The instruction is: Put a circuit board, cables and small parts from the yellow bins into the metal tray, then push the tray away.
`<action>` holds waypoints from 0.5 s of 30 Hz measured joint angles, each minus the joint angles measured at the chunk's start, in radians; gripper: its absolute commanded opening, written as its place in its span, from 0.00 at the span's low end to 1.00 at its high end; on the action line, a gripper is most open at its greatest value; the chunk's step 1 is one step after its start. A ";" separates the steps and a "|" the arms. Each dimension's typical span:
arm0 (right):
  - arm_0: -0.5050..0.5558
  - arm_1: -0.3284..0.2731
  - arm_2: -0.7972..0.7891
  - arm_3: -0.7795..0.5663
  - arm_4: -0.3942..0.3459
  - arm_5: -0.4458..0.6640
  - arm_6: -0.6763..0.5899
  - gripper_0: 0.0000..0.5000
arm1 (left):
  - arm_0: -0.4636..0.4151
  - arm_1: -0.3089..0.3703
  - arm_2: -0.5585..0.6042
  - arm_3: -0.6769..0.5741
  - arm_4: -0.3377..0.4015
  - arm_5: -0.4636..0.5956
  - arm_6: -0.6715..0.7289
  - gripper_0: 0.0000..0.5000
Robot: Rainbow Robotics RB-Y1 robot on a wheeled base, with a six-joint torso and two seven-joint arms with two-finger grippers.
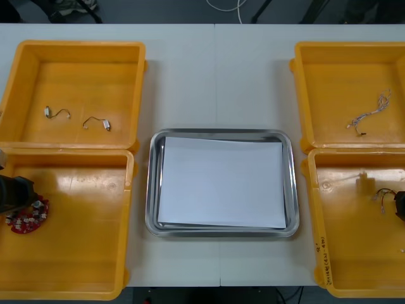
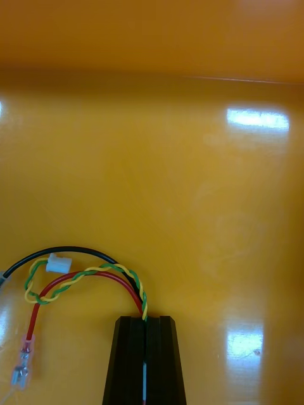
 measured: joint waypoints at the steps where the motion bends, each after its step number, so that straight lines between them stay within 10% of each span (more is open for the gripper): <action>1: 0.000 0.000 0.000 0.000 0.000 0.000 0.000 0.00 | 0.000 0.000 0.000 0.000 0.000 0.000 0.000 1.00; 3: 0.000 0.000 0.000 0.000 0.000 0.000 0.000 0.00 | 0.000 0.000 0.000 0.000 -0.001 -0.002 0.000 0.62; 4: 0.000 0.000 0.000 -0.001 0.000 0.000 0.000 0.00 | 0.001 0.000 0.000 0.000 -0.001 -0.004 0.000 0.00; 15: -0.002 0.001 -0.050 -0.106 0.022 0.189 0.000 0.00 | 0.003 0.001 0.000 0.000 -0.004 -0.011 0.000 0.00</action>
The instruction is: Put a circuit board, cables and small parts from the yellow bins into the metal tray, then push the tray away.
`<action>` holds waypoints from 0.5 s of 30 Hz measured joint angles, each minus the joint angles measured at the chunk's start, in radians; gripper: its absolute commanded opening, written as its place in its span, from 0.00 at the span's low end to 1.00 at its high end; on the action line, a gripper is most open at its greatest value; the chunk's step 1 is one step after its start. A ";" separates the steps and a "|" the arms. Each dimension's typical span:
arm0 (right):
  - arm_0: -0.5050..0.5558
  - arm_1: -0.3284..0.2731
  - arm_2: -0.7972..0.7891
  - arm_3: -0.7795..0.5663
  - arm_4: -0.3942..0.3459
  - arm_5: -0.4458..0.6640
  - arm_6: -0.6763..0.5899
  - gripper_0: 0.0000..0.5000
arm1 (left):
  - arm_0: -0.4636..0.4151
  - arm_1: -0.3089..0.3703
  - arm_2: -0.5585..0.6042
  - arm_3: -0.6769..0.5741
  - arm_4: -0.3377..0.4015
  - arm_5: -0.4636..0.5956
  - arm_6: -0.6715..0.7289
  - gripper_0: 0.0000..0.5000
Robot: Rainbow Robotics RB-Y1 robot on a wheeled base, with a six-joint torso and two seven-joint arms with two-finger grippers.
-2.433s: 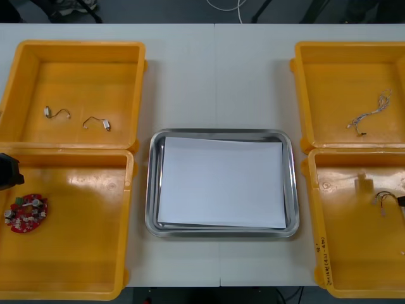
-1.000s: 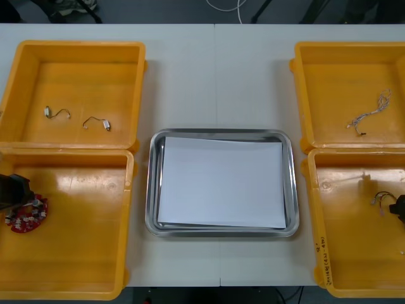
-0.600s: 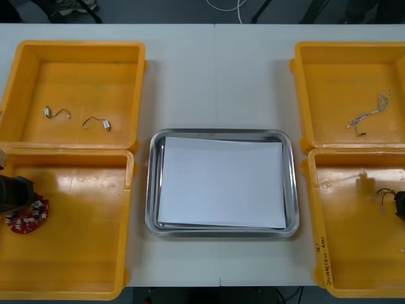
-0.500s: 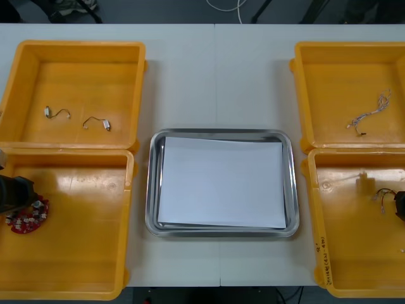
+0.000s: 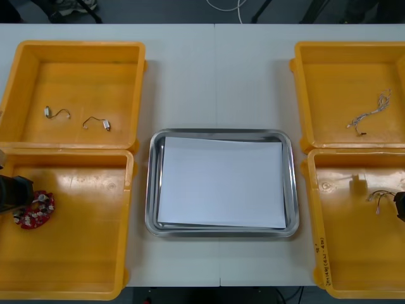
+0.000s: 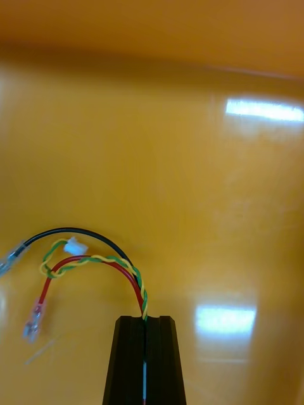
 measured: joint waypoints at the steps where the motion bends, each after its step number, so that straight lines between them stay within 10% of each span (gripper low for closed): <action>1: 0.000 0.000 -0.013 -0.014 0.001 0.026 0.000 0.00 | 0.000 0.000 0.000 0.000 0.000 0.000 0.000 0.00; 15: -0.002 0.002 -0.227 -0.207 -0.035 0.355 0.000 0.00 | 0.000 0.001 0.000 -0.001 0.000 0.001 -0.002 0.00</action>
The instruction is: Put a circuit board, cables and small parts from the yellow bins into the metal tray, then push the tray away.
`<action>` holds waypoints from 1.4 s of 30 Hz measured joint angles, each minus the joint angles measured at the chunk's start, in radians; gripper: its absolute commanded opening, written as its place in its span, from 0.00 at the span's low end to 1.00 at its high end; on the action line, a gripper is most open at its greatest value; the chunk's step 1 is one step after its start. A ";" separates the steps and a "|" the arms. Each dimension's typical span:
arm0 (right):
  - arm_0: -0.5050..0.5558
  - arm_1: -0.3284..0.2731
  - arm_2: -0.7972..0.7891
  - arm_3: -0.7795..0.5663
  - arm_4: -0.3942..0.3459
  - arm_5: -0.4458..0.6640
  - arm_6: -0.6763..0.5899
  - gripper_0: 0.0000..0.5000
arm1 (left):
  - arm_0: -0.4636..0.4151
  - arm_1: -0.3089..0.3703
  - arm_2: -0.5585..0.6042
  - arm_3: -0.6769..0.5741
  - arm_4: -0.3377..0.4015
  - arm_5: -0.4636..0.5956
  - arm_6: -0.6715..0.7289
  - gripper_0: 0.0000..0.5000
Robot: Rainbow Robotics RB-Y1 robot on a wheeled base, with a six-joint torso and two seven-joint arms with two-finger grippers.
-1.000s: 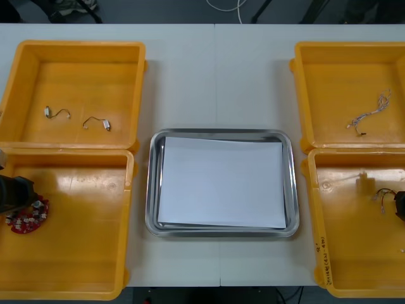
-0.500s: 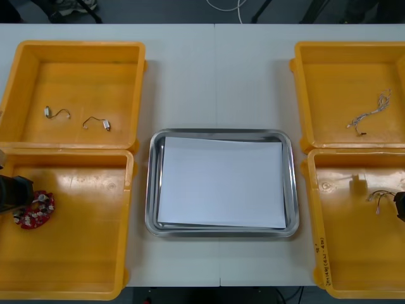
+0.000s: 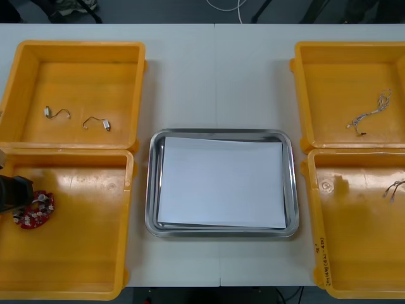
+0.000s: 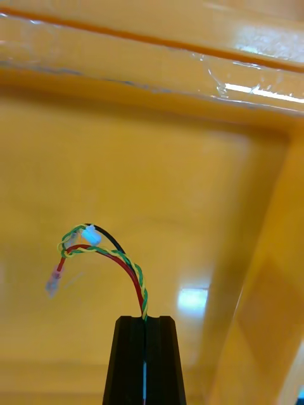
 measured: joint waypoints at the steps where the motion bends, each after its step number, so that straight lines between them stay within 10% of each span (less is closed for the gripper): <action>1: 0.000 0.000 -0.016 -0.009 -0.014 0.024 0.000 0.00 | 0.000 0.000 0.000 -0.001 0.000 0.004 -0.002 0.00; 30: -0.157 0.000 -0.186 -0.226 -0.192 0.357 -0.016 0.00 | -0.114 0.000 0.162 -0.268 0.083 0.540 -0.013 0.00; 42: -0.271 0.000 -0.095 -0.283 -0.199 0.357 -0.061 0.00 | -0.243 0.000 0.155 -0.333 0.201 0.552 -0.013 0.00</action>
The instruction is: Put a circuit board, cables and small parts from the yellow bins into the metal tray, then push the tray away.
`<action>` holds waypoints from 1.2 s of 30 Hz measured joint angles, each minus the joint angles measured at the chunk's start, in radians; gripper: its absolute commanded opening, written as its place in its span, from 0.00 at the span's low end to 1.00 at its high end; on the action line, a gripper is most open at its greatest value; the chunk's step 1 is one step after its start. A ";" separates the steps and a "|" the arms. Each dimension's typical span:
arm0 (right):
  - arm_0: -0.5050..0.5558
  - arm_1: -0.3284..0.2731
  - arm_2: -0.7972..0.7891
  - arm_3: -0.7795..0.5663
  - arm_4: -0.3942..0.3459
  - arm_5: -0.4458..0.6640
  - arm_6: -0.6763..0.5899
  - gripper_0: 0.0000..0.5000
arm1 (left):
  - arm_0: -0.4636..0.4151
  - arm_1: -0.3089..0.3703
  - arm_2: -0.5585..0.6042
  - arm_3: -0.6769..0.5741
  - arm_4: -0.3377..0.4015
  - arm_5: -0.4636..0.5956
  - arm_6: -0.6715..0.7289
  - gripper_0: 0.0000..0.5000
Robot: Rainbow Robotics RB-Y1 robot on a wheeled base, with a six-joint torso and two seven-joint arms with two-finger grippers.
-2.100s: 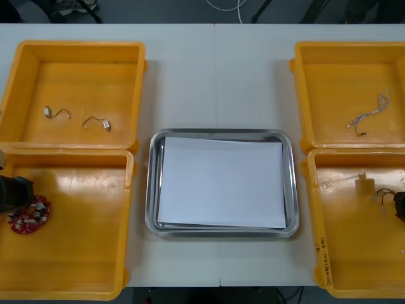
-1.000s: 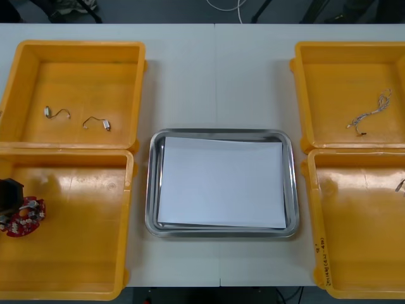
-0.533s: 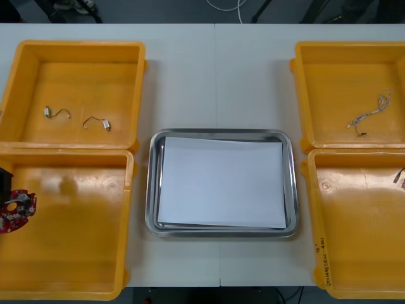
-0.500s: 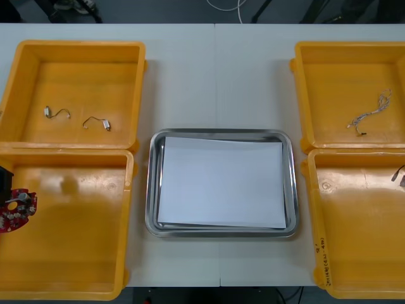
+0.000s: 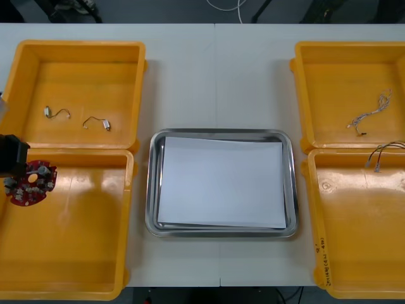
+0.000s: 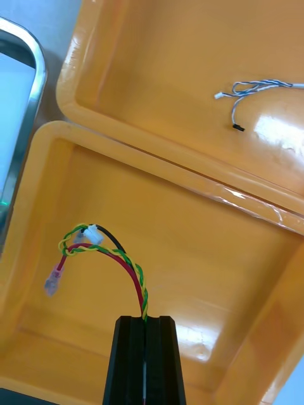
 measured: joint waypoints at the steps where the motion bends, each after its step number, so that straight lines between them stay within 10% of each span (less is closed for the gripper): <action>1: -0.011 0.000 0.014 -0.001 0.000 0.000 -0.008 0.00 | -0.011 0.000 -0.007 -0.005 0.002 0.000 0.000 0.00; 24: -0.284 0.000 0.326 -0.034 -0.013 -0.006 -0.062 0.00 | -0.314 -0.008 -0.359 -0.044 0.120 0.002 0.000 0.00; 36: -0.309 0.000 0.386 -0.045 -0.015 -0.033 -0.068 0.00 | -0.374 -0.120 -0.524 -0.106 -0.026 0.002 0.000 0.00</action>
